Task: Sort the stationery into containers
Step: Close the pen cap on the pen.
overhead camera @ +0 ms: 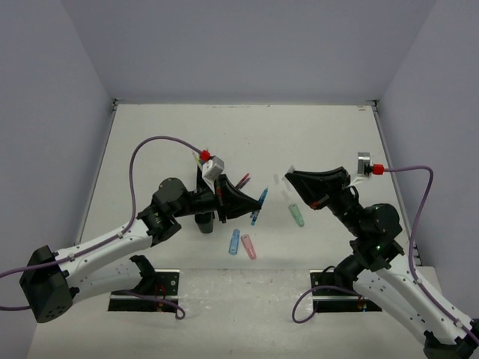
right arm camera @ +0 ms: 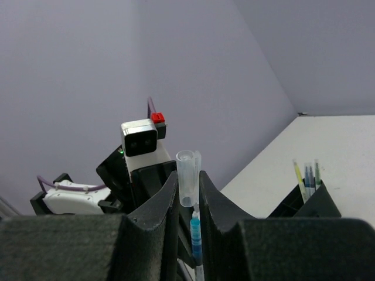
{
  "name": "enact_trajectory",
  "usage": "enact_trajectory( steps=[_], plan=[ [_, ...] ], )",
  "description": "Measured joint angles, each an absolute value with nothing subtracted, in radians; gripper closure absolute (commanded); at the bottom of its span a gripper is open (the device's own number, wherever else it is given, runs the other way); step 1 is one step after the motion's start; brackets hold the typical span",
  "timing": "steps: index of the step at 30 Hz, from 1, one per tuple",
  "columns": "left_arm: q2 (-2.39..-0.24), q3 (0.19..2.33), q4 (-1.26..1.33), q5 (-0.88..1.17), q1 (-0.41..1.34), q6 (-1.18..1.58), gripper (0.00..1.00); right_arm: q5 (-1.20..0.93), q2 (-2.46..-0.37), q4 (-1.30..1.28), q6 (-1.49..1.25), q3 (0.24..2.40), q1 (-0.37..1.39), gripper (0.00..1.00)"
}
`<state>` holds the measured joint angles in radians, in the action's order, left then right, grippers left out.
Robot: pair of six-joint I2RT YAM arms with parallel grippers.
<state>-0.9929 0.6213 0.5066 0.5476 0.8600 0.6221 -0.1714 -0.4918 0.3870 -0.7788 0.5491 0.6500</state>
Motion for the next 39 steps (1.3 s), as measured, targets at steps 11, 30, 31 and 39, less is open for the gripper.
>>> enact_trajectory(
  steps=[11, 30, 31, 39],
  plan=[
    [-1.056, 0.636, 0.569, 0.561, 0.866, 0.645, 1.0, -0.252, -0.541, 0.415, -0.792, 0.555, 0.662, 1.0],
    [-1.07, 0.654, 0.596, 0.599, 0.881, 0.653, 1.0, -0.26, -0.595, 0.386, -0.757, 0.571, 0.663, 1.0],
    [-1.07, 0.656, 0.596, 0.599, 0.881, 0.653, 1.0, -0.262, -0.596, 0.384, -0.756, 0.572, 0.663, 1.0],
    [-1.07, 0.68, 0.588, 0.598, 0.881, 0.65, 1.0, -0.287, -0.594, 0.381, -0.755, 0.572, 0.663, 1.0]
  ],
)
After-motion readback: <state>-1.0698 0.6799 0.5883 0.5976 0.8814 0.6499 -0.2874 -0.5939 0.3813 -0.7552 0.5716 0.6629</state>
